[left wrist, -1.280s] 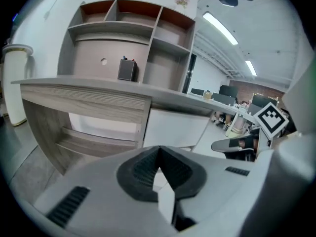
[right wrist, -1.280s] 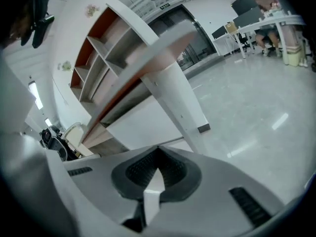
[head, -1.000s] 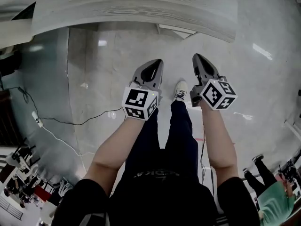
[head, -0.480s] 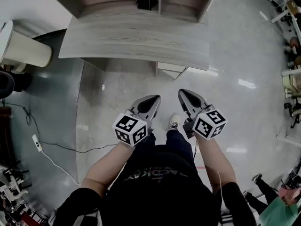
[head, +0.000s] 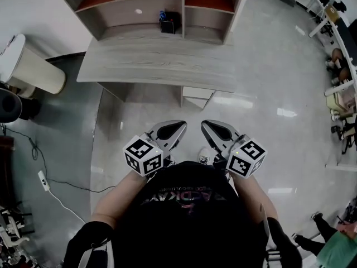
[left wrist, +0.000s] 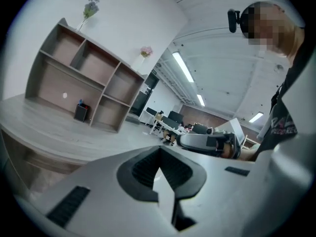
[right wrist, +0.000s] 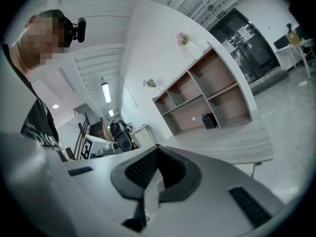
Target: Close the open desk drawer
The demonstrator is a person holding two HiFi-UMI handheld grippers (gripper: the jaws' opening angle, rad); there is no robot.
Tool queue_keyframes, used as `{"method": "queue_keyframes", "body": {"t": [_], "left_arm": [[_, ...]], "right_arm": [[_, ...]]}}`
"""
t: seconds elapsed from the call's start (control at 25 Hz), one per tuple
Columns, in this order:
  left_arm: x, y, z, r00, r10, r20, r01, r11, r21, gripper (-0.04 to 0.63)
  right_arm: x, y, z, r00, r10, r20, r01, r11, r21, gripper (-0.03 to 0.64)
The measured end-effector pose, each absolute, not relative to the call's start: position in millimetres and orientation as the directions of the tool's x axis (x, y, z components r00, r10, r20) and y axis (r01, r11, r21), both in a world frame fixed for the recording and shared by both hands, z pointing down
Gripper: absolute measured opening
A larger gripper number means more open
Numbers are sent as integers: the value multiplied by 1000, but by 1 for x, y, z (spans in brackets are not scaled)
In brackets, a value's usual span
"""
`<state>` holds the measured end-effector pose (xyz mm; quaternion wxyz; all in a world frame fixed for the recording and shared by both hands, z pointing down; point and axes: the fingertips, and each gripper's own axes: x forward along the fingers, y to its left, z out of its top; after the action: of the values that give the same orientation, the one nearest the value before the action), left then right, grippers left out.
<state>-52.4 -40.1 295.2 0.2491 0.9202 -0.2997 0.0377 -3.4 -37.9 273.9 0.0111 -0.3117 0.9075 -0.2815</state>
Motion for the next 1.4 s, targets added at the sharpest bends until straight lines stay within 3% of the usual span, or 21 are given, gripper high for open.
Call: {"method": "queue_keyframes", "body": {"t": [1.4], "left_arm": [[-30, 6, 285, 850, -487, 202, -523, -737, 428, 11]], "right_arm": [[1, 18, 277, -839, -520, 159, -515, 665, -541, 17]]}}
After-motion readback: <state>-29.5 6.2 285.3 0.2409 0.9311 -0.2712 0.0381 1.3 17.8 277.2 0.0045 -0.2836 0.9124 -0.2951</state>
